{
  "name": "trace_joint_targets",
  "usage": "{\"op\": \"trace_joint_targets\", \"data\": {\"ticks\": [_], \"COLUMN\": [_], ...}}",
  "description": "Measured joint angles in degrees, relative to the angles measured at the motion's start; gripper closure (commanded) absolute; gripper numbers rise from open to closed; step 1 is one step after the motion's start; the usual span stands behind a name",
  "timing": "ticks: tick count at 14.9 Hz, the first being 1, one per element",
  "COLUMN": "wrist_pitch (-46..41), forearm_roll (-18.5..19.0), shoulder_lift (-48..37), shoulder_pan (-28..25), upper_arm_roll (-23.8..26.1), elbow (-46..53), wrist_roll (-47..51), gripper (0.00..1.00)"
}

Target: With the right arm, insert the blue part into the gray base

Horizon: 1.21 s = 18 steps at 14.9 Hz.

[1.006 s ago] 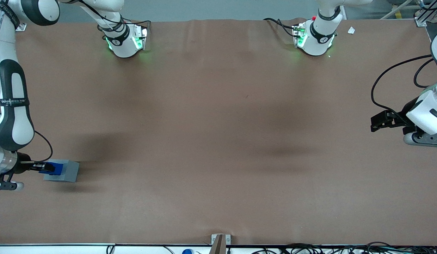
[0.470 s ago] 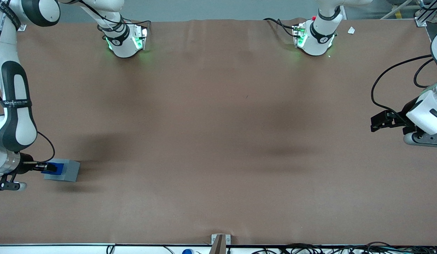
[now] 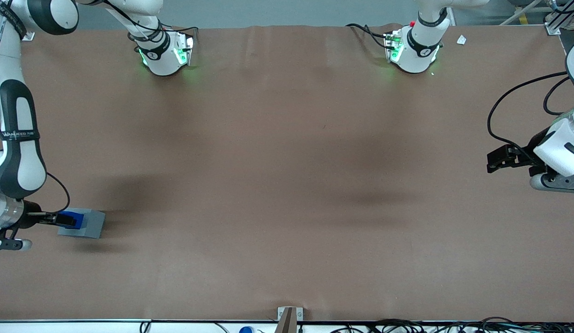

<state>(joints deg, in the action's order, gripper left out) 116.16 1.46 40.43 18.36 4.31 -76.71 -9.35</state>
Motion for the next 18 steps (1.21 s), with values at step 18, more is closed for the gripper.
{"op": "trace_joint_targets", "data": {"ticks": [18], "wrist_pitch": [-30.2], "forearm_roll": [0.1], "shoulder_lift": [-30.7], "shoulder_pan": [-13.2], "upper_arm_roll": [1.2], "elbow": [1.0], "wrist_roll": [15.9], "gripper": [0.0]}}
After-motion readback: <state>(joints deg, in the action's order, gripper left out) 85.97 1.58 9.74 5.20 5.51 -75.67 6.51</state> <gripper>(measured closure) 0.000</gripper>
